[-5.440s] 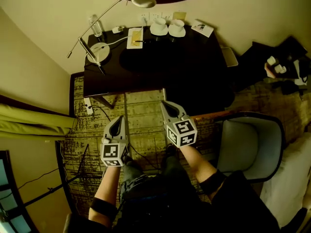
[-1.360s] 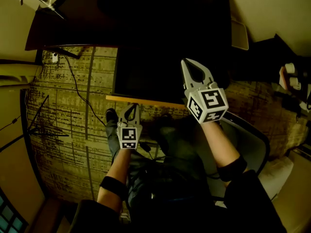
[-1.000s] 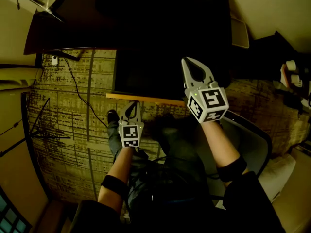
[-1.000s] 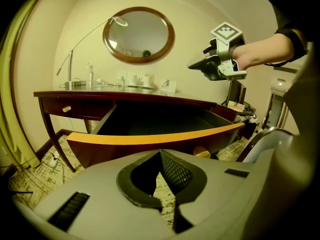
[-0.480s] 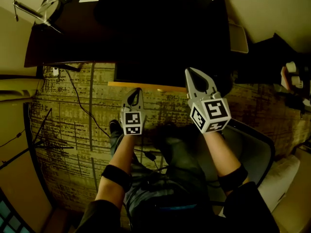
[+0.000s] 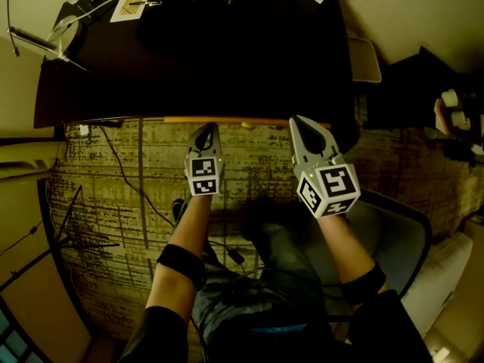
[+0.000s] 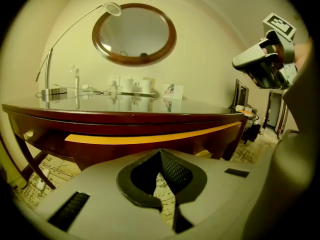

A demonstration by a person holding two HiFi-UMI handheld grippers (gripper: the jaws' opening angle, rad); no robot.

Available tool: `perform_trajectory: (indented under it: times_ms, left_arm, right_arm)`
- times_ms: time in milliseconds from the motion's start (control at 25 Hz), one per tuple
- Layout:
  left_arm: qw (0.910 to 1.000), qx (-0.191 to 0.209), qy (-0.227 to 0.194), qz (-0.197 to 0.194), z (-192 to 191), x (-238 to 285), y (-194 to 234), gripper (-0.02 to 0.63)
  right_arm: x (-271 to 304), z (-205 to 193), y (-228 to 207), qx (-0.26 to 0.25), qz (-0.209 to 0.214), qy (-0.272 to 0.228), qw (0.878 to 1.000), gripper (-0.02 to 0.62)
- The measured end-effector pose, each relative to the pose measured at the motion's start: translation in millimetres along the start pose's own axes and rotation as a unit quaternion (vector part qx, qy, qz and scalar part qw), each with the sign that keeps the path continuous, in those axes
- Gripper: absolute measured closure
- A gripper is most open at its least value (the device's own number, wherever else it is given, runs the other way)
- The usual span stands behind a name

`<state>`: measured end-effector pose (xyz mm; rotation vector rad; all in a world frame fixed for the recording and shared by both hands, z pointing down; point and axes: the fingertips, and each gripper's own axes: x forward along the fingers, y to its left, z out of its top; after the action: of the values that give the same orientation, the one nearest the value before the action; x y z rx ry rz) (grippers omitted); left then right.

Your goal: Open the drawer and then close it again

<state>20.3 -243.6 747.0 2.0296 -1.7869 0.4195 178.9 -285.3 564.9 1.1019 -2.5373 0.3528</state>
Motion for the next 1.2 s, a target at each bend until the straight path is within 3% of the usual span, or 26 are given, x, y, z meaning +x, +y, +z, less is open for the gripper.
perform_trajectory:
  times_ms: [400, 800, 960, 1200]
  left_arm:
    - [0.9999, 0.007, 0.003, -0.006, 13.5, 29.0, 8.6, 0.606]
    - [0.9987, 0.022, 0.040, -0.022, -9.6, -9.9, 3.0, 0.606]
    - [0.9977, 0.035, 0.041, -0.042, 19.4, -56.2, -4.2, 0.606]
    - [0.9962, 0.054, 0.011, -0.068, 102.8, -142.5, -16.8, 0.606]
  right_arm:
    - [-2.5, -5.4, -14.9, 0.012, -0.020, 0.004, 1.000, 0.595]
    - [-6.2, -6.3, -3.8, 0.029, -0.027, 0.009, 0.999, 0.595]
    - [-16.1, 4.1, 10.8, 0.042, -0.031, 0.010, 0.999, 0.595]
    - [-52.2, 38.3, 41.1, 0.047, -0.029, -0.002, 0.998, 0.595]
